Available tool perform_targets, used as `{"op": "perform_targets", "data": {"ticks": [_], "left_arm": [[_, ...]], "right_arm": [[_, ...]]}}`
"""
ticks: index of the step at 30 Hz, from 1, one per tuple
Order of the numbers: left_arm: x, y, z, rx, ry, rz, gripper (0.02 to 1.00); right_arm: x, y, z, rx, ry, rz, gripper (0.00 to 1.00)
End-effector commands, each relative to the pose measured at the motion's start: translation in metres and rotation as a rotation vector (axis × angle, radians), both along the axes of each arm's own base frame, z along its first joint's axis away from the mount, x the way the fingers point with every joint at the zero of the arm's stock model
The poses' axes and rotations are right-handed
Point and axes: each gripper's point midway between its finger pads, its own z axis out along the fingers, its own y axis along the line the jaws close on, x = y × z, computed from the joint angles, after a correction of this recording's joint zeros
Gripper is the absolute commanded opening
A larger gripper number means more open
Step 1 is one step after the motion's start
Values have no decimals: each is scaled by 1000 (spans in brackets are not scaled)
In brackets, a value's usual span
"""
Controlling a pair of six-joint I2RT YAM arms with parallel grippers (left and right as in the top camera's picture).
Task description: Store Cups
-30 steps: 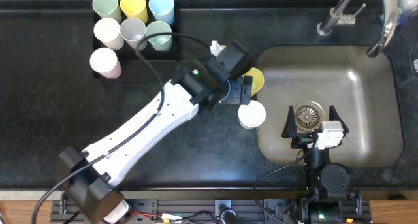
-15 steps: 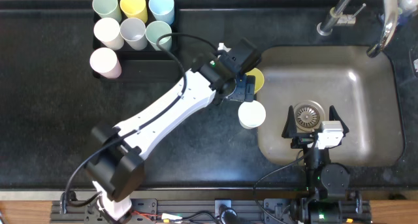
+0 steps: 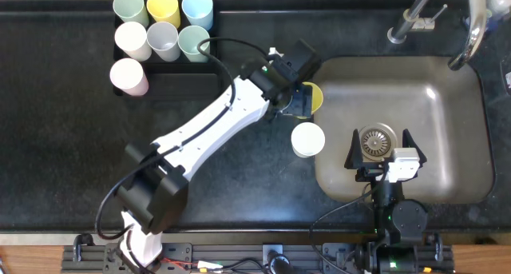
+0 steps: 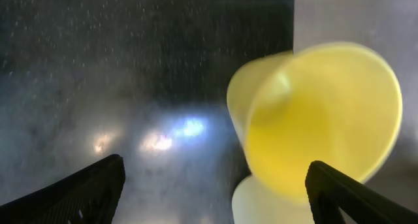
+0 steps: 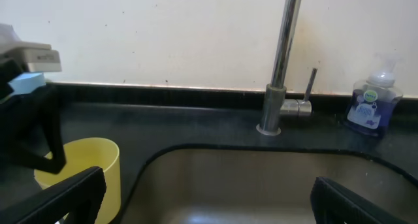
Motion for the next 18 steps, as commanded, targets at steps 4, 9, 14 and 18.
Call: {"op": "perform_targets", "data": {"ticks": [4, 9, 14, 18], "left_arm": [[11, -12, -8, -50, 17, 9, 890], [14, -13, -5, -57, 4, 7, 242], [28, -18, 34, -105, -77, -14, 36], [40, 5, 93, -145, -196, 40, 36]], "right_arm": [[0, 1, -4, -3, 3, 6, 996], [0, 1, -4, -3, 3, 6, 993], [0, 1, -4, -3, 3, 6, 993], [0, 1, -4, -3, 3, 6, 996]]}}
